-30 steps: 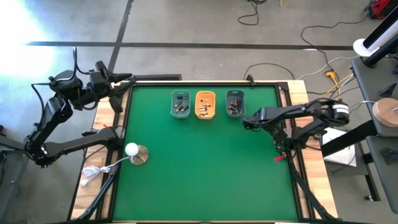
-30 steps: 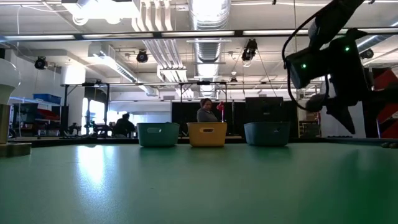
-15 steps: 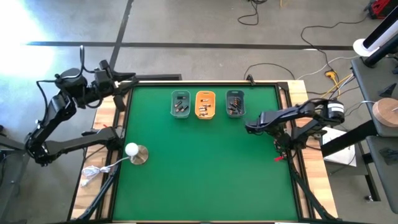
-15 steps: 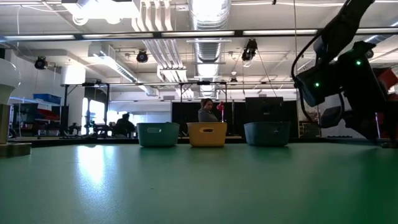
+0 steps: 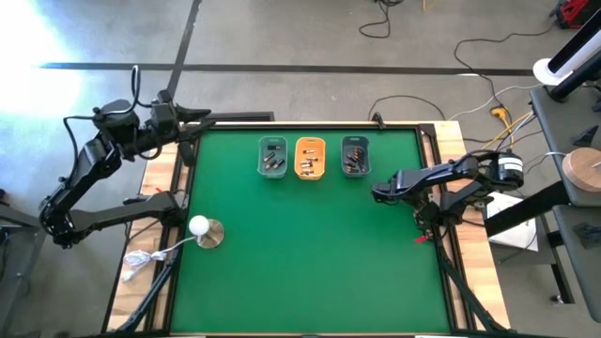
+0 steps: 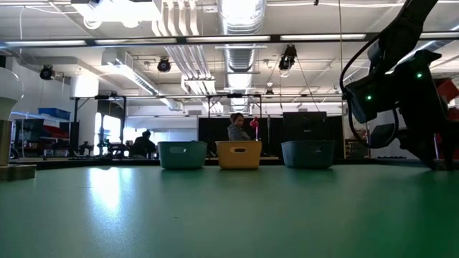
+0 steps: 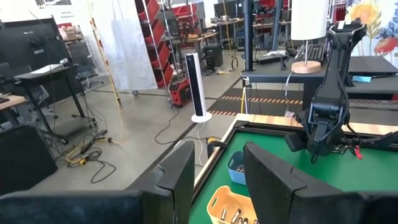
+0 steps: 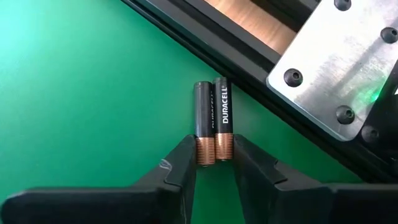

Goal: Sort batteries
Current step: Put the small brown battery into the gray bin

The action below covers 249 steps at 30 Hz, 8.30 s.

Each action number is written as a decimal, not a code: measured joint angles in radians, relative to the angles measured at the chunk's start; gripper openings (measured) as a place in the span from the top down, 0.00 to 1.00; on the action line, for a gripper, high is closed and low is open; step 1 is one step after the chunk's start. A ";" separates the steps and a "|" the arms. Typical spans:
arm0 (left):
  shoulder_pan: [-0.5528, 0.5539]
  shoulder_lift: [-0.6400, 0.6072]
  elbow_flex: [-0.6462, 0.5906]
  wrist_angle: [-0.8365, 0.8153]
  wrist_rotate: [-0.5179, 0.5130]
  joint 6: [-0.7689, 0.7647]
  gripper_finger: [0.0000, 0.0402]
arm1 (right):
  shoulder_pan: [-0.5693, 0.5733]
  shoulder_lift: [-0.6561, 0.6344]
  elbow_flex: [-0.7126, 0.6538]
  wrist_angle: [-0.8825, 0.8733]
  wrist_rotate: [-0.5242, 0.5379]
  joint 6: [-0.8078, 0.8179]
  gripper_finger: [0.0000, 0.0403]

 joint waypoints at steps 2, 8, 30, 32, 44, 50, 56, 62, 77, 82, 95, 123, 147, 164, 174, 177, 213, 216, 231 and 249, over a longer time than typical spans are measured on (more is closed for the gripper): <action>0.000 0.000 0.000 0.000 0.000 0.000 0.71 | 0.000 0.000 0.001 0.000 -0.001 0.000 0.80; 0.000 -0.003 0.000 0.000 0.000 -0.001 0.71 | -0.001 0.005 0.040 -0.016 -0.011 -0.009 0.76; 0.000 -0.012 0.000 -0.038 0.000 0.004 0.71 | 0.111 0.004 0.209 0.017 -0.075 -0.099 0.87; 0.000 -0.013 0.000 -0.037 0.000 0.004 0.71 | 0.111 0.005 0.206 0.012 -0.075 -0.099 0.87; 0.000 -0.013 0.000 -0.037 0.000 0.003 0.71 | 0.100 0.009 0.170 0.064 -0.027 -0.090 0.78; 0.000 -0.021 0.000 -0.046 0.000 -0.027 0.71 | 0.102 0.001 0.193 0.057 -0.056 -0.118 0.73; 0.000 -0.034 0.000 -0.046 0.000 -0.045 0.71 | 0.102 -0.040 0.216 -0.029 0.004 -0.076 0.65; 0.000 -0.022 0.000 -0.003 0.000 -0.032 0.71 | 0.044 -0.005 0.159 0.124 0.090 -0.043 0.59; 0.000 0.013 0.000 0.013 0.001 -0.045 0.71 | 0.013 0.117 0.145 0.183 0.079 -0.184 0.88; 0.000 0.005 0.019 0.007 0.071 -0.102 0.71 | 0.013 0.082 0.171 0.180 0.082 -0.312 0.95; 0.000 -0.061 0.176 0.044 0.378 -0.130 0.71 | -0.121 0.089 0.625 0.035 0.205 -1.071 0.95; 0.000 -0.170 0.095 0.069 0.332 -0.198 0.71 | -0.388 0.435 0.808 0.188 -0.223 -1.726 0.95; 0.000 -0.088 0.093 0.122 0.332 -0.178 0.71 | -0.109 0.039 0.834 -0.216 -0.055 -1.225 0.51; 0.000 0.022 0.092 0.227 0.335 -0.025 0.71 | 0.422 -0.022 0.501 -0.348 -0.057 0.023 0.46; 0.000 0.135 0.091 0.221 0.341 -0.051 0.71 | 0.420 -0.024 0.255 -0.172 -0.164 0.040 0.45; 0.000 0.158 0.090 0.217 0.341 -0.053 0.71 | 0.382 -0.025 0.198 -0.152 -0.165 0.045 0.45; 0.002 0.254 0.092 0.329 0.333 -0.043 0.71 | -0.082 -0.154 0.160 0.061 -0.329 -1.214 0.46; 0.002 0.239 0.092 0.288 0.333 -0.063 0.71 | -0.126 -0.124 0.160 0.100 -0.355 -1.308 0.46; 0.002 0.121 0.092 0.223 0.334 -0.102 0.71 | -0.150 0.022 0.139 0.184 -0.463 -1.466 0.80; 0.003 -0.027 0.182 0.223 0.164 -0.016 0.71 | -0.153 0.000 0.236 0.124 -0.419 -1.502 0.94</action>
